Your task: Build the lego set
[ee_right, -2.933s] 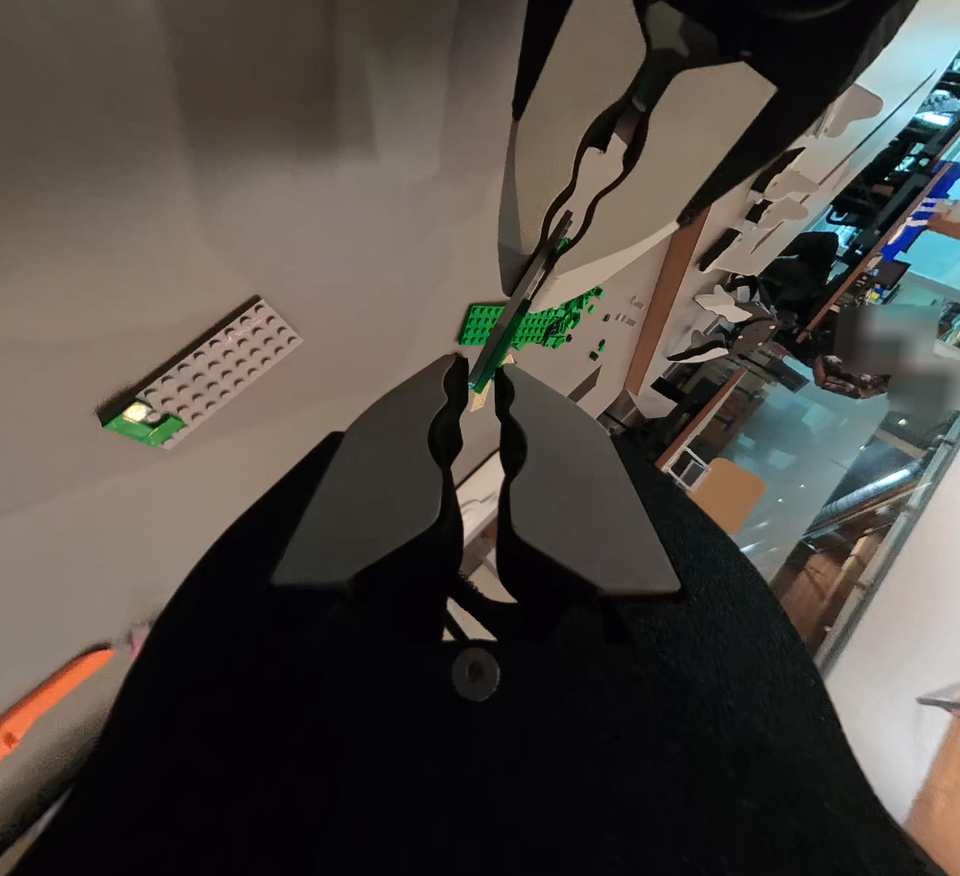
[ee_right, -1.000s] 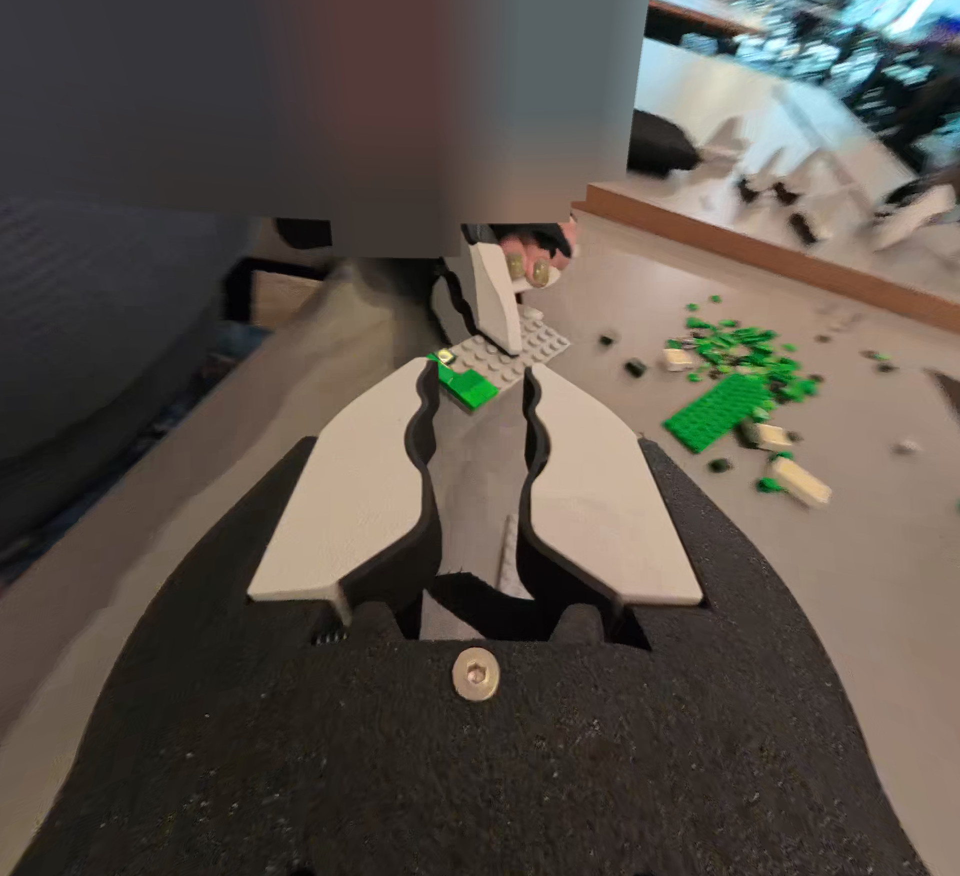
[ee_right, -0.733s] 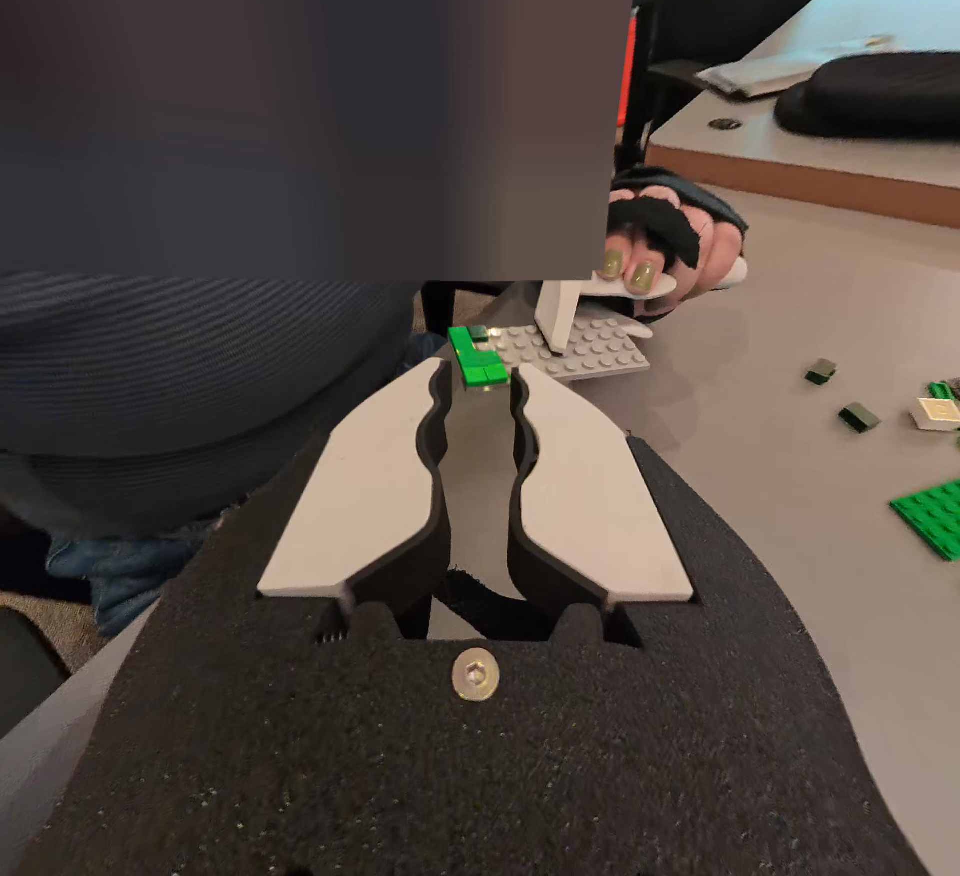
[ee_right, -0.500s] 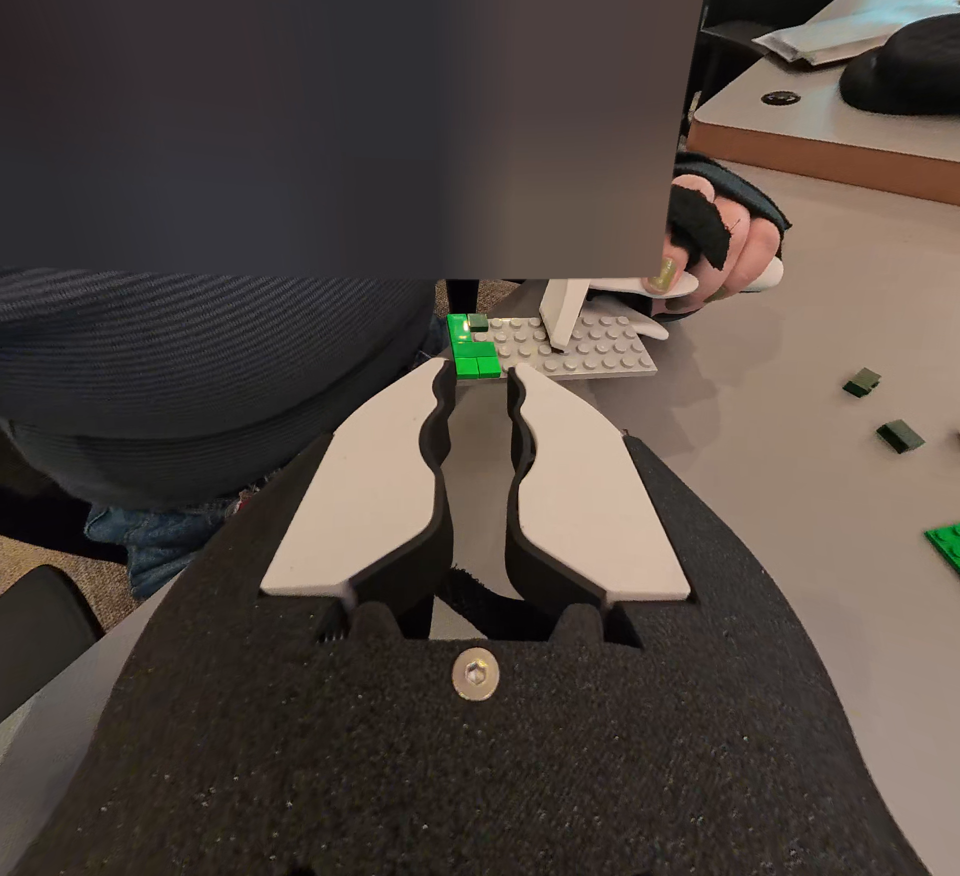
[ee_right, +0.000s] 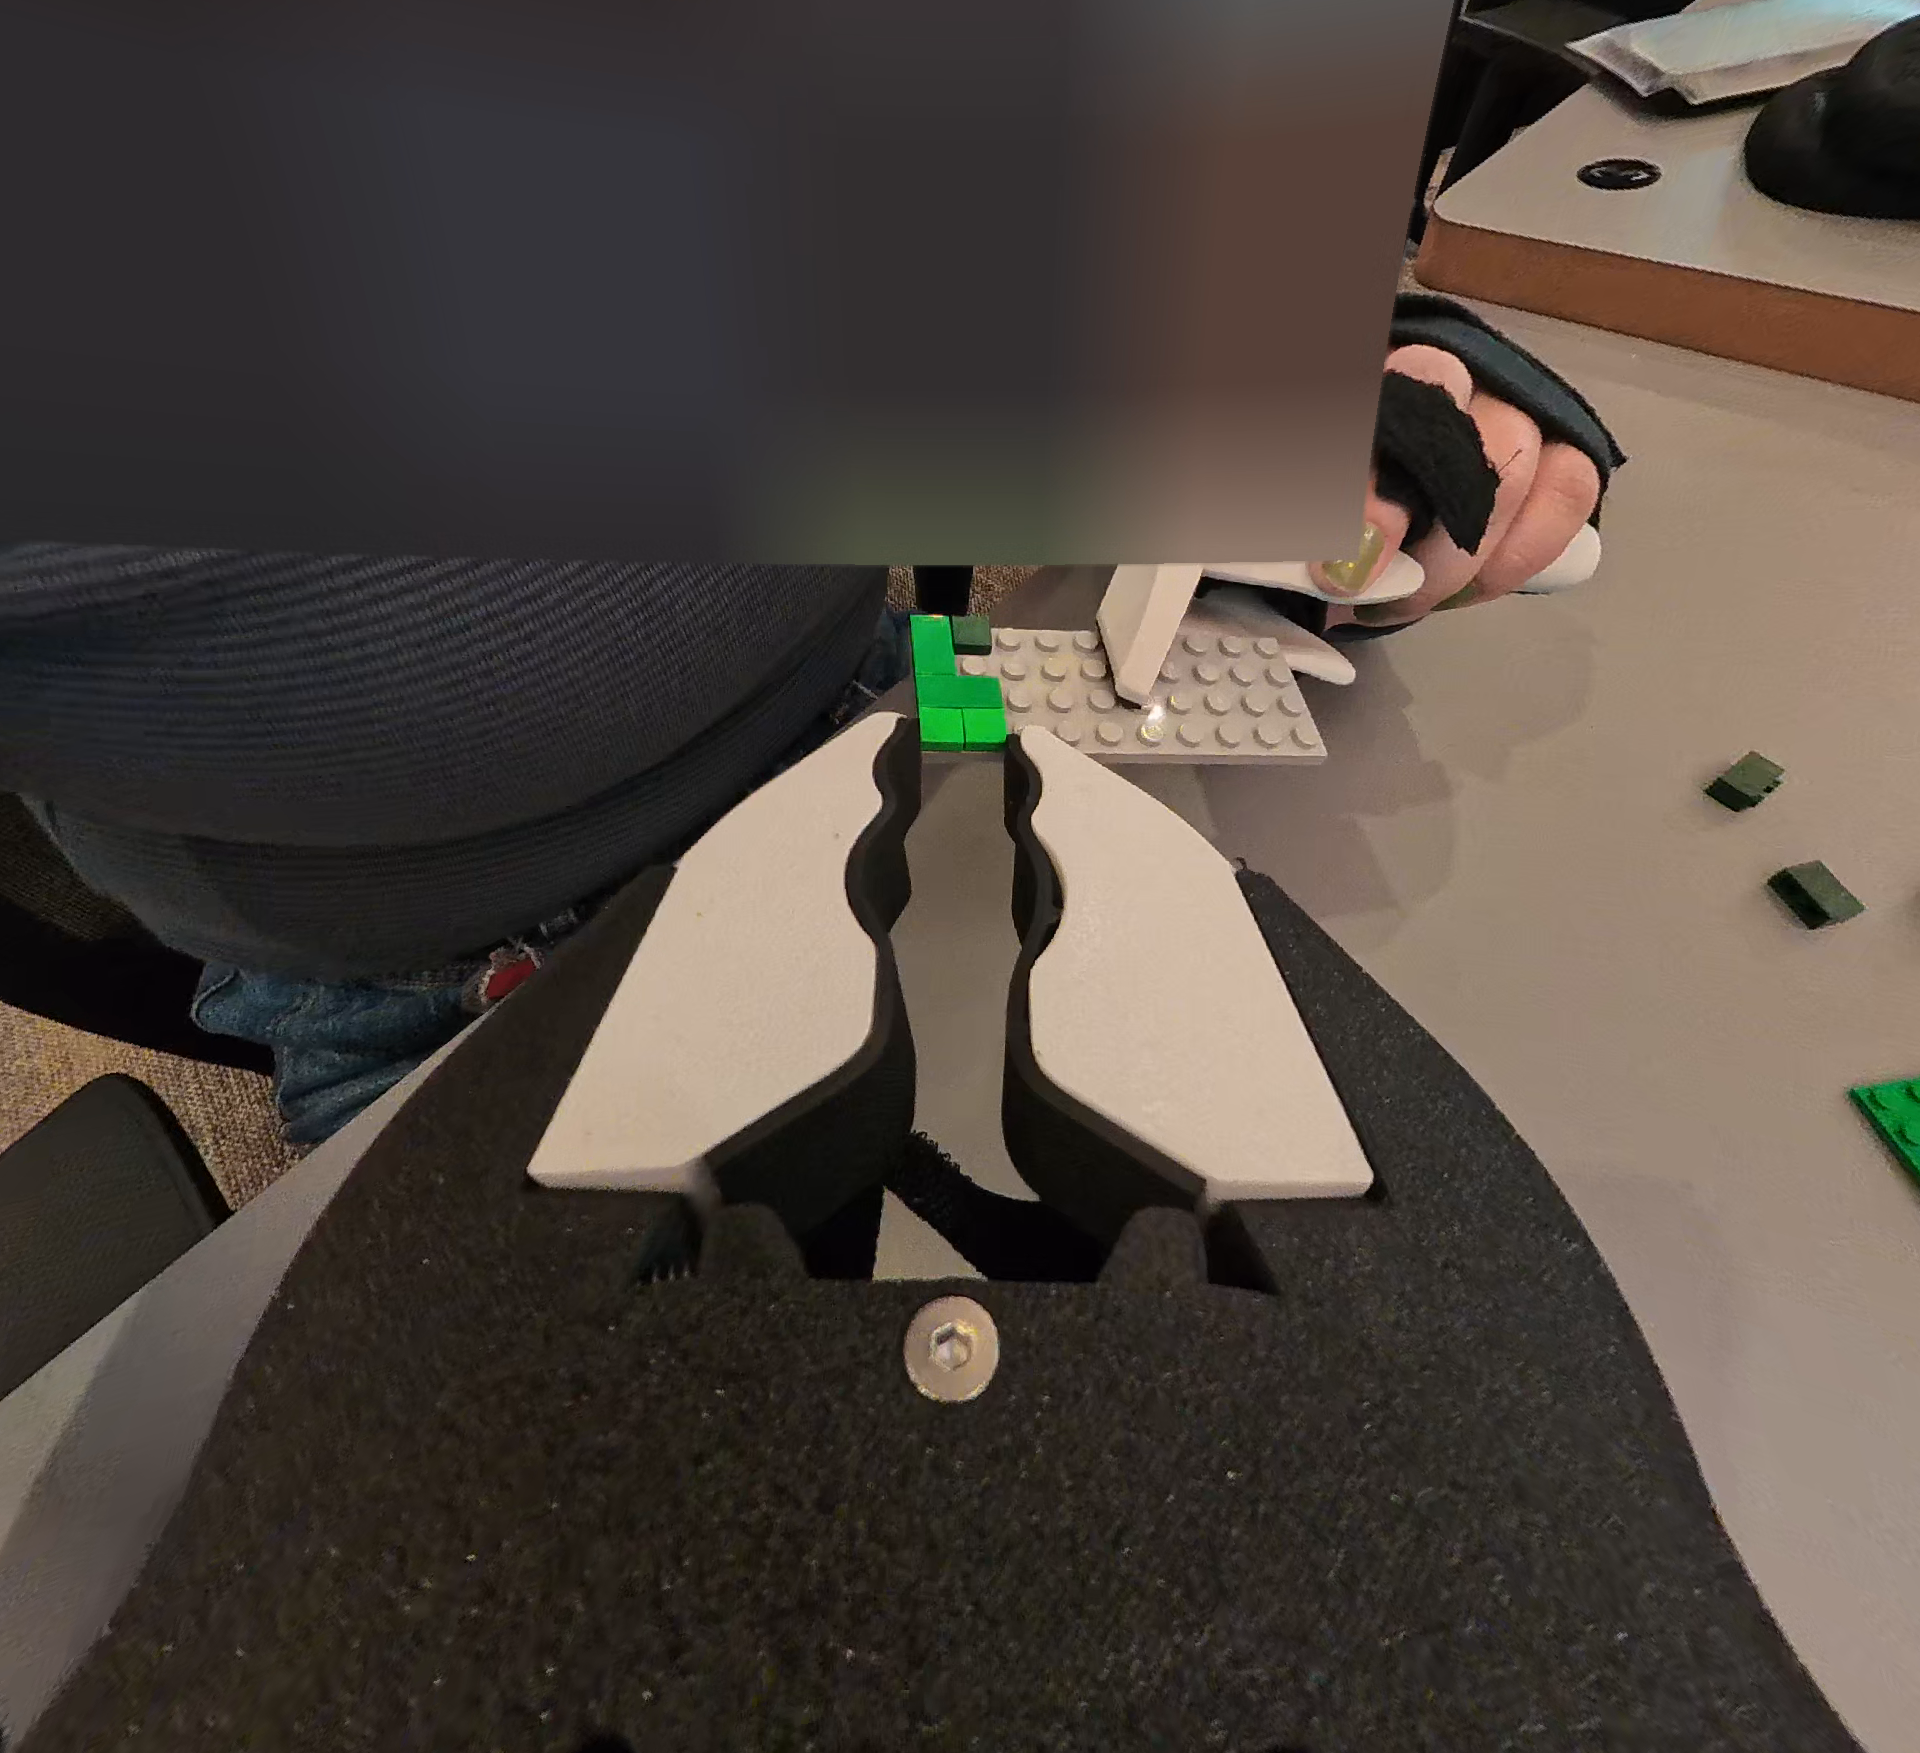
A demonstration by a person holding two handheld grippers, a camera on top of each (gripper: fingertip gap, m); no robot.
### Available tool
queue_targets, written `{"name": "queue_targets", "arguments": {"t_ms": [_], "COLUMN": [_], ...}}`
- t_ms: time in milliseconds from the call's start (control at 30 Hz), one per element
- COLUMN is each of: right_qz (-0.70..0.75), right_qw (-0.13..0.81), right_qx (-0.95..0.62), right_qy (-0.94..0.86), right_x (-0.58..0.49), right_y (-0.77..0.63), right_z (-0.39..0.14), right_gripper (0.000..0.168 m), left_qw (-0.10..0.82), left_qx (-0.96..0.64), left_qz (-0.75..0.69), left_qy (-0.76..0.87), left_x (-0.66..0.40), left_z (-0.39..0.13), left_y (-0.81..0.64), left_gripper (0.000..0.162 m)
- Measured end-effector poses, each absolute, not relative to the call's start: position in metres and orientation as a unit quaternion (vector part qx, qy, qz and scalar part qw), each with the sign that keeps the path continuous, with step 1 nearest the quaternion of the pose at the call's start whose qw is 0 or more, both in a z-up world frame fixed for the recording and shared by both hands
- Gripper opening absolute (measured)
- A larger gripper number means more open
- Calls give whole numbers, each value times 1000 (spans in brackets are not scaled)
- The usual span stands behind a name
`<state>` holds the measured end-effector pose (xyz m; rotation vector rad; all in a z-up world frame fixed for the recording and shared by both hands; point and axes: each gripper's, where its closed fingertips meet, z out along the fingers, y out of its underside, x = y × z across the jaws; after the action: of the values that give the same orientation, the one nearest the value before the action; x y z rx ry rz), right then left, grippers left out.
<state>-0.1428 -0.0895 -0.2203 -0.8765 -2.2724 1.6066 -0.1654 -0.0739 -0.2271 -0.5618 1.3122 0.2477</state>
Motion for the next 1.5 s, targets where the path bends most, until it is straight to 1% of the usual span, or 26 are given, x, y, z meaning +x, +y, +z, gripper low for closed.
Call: {"name": "queue_targets", "arguments": {"t_ms": [367, 467, 500, 567, 600, 700, 767, 800, 867, 967, 1100, 1200, 1333, 1500], "right_qz": [549, 553, 551, 553, 551, 493, 423, 370, 261, 157, 103, 118, 130, 146], "right_qw": [107, 132, 155, 224, 273, 450, 563, 600, 639, 699, 721, 726, 726, 724], "right_qx": [-301, -318, -328, -349, -366, -440, -506, -552, -614, -601, -591, -594, -596, -600], "right_qy": [-773, -759, -751, -723, -698, -600, -498, -444, -383, -354, -348, -326, -317, -308], "right_x": [-142, -145, -147, -148, -150, -147, -133, -121, -97, -76, -66, -59, -55, -54], "right_y": [-91, -84, -77, -56, -41, 22, 71, 94, 121, 123, 127, 130, 133, 136], "right_z": [-224, -220, -217, -207, -201, -195, -196, -202, -218, -226, -238, -235, -236, -237], "right_gripper": [15, 15, 15, 26, 31, 36, 33, 26, 29, 28, 28, 27, 26, 26], "left_qw": [742, 746, 745, 723, 712, 653, 611, 592, 556, 498, 436, 398, 391, 345], "left_qx": [-256, -270, -284, -317, -325, -374, -428, -460, -497, -523, -543, -543, -518, -539], "left_qz": [115, 132, 148, 206, 238, 296, 295, 287, 286, 304, 327, 343, 354, 351], "left_qy": [609, 594, 585, 578, 575, 588, 598, 596, 602, 622, 639, 655, 673, 684], "left_x": [-164, -168, -171, -180, -185, -193, -193, -193, -189, -182, -178, -182, -176, -176], "left_z": [-231, -227, -227, -234, -237, -255, -271, -279, -290, -307, -319, -324, -325, -332], "left_y": [-74, -67, -60, -40, -29, 5, 26, 37, 54, 79, 103, 113, 117, 117], "left_gripper": [3, 3, 3, 4, 4, 4, 4, 4, 4, 4, 4, 4, 4, 7]}}
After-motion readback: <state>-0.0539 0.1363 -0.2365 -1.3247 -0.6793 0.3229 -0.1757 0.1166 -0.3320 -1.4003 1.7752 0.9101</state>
